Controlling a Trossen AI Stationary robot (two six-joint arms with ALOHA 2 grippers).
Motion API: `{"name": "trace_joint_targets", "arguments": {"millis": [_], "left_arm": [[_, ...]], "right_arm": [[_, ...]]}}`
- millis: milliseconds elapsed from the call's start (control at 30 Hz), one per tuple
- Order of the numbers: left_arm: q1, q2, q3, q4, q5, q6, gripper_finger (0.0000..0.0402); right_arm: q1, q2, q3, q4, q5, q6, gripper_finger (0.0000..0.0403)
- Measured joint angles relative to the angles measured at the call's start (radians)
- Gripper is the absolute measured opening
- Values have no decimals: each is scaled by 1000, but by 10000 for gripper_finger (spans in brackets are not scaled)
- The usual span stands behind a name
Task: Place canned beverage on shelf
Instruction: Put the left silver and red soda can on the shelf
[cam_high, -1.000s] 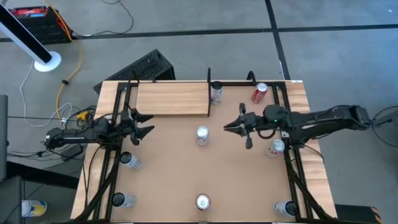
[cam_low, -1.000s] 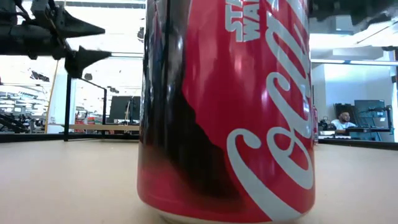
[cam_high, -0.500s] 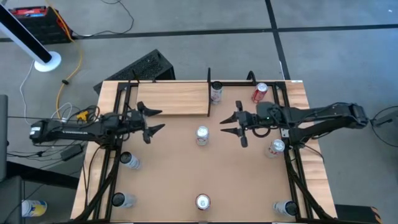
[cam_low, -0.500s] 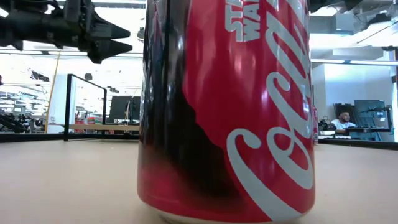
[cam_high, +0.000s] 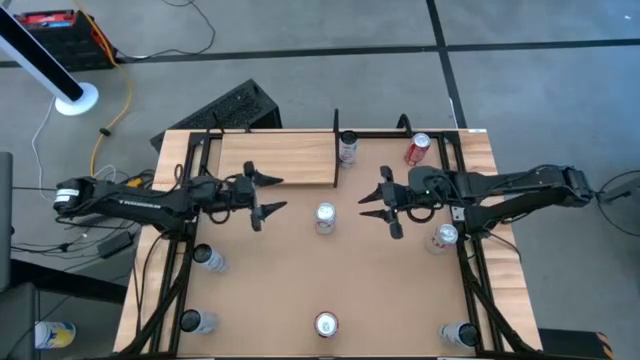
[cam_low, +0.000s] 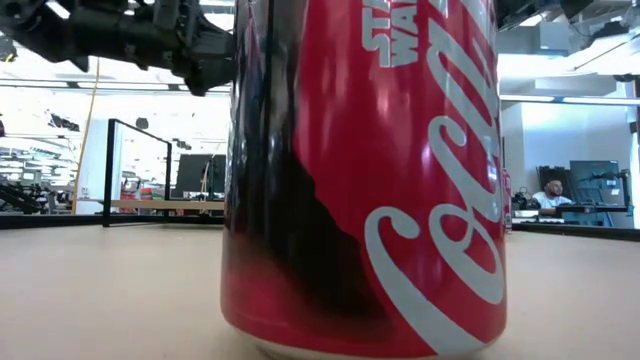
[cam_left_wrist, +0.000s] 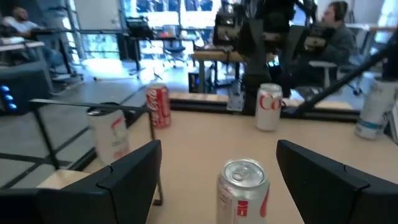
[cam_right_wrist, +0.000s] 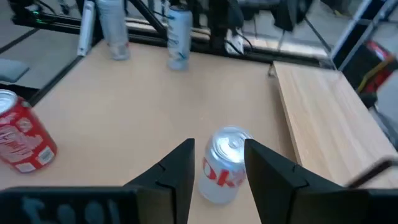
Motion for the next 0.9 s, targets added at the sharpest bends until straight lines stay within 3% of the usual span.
{"name": "trace_joint_targets", "arguments": {"millis": [267,533,700,900], "left_arm": [[0,152,67,-1,10,19,304],[0,182,82,-16,66,22,304],[0,133,83,-97,40,64,304],[12,-90,82,-331,-49,133,304]], "right_arm": [[42,58,0,75,-2,32,160],[72,175,0,189,-3,3,160],[49,281,4,335,-2,-14,163],[11,395,159,146,1,12,204]]}}
